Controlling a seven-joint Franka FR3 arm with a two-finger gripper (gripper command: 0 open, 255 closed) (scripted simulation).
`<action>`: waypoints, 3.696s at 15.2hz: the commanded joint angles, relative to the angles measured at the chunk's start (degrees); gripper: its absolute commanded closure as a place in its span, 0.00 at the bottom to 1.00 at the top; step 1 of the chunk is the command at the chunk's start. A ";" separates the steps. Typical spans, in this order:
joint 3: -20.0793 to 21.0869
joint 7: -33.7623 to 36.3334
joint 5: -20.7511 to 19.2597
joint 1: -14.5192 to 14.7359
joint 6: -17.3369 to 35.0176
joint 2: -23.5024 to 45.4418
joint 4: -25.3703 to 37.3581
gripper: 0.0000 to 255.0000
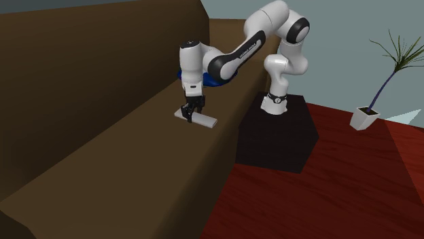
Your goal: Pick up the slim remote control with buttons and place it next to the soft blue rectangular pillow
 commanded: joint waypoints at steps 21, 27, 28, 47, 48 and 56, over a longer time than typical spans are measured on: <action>-1.94 2.10 -3.37 -0.11 -14.96 -4.12 11.79 1.00; -2.09 2.28 -3.43 -0.83 -19.28 -4.02 16.28 1.00; -2.73 2.33 -4.95 0.46 -17.94 -6.79 12.57 1.00; -0.47 11.31 -36.59 -1.09 -13.80 -56.29 -31.34 1.00; -0.02 11.25 -37.60 -2.20 -14.42 -58.46 -32.80 1.00; 2.28 8.14 -44.14 -11.56 -20.94 -74.71 -42.13 1.00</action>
